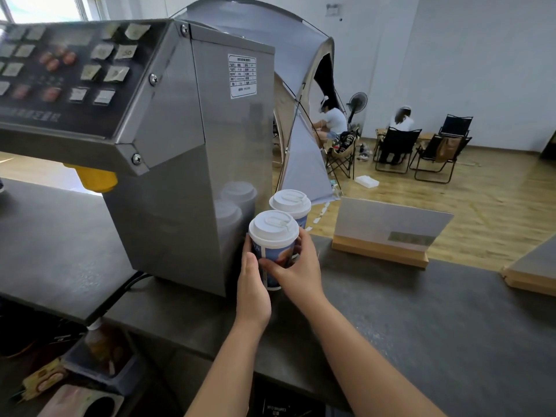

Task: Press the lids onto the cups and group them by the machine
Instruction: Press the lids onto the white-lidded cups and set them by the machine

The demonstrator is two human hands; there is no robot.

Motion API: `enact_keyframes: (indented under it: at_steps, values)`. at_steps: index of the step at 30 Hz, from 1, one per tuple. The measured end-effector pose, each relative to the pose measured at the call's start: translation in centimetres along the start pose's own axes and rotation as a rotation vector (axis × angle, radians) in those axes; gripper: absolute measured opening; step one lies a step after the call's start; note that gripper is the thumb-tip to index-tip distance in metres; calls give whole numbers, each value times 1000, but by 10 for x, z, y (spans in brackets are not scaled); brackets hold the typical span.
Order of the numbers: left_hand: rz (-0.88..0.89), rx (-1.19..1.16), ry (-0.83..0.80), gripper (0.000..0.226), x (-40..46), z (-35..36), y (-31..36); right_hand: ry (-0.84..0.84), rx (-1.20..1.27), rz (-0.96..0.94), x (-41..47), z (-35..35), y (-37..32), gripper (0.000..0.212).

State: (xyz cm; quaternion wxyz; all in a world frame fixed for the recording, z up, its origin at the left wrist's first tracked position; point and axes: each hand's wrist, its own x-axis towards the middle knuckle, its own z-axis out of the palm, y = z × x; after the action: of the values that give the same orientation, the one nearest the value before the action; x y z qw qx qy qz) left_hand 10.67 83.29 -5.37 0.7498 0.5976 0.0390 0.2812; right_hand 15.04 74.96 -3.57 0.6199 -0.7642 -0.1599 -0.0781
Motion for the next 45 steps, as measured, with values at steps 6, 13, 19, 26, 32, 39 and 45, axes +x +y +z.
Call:
enact_keyframes:
  at_steps: [6,13,19,26,32,39,45]
  values:
    - [-7,9,8,47,-3,-1,4,-5,17,-2,-3,1,-3,92]
    - [-40,7,61,54,-6,-4,3,-16,-7,9,-7,-2,-2,96]
    - [-26,24,136,50,-27,-12,17,7,-11,7,-17,-13,-3,96]
    - [136,11,230,65,-58,-5,53,62,40,-18,-39,-42,-6,65]
    - [173,93,230,38,-75,30,65,174,207,-70,-57,-94,-13,18]
    - [-142,165,-71,31,-86,114,27,339,207,-21,-78,-195,-5,44]
    - [-234,121,-327,32,-136,226,-4,586,182,6,-124,-321,13,43]
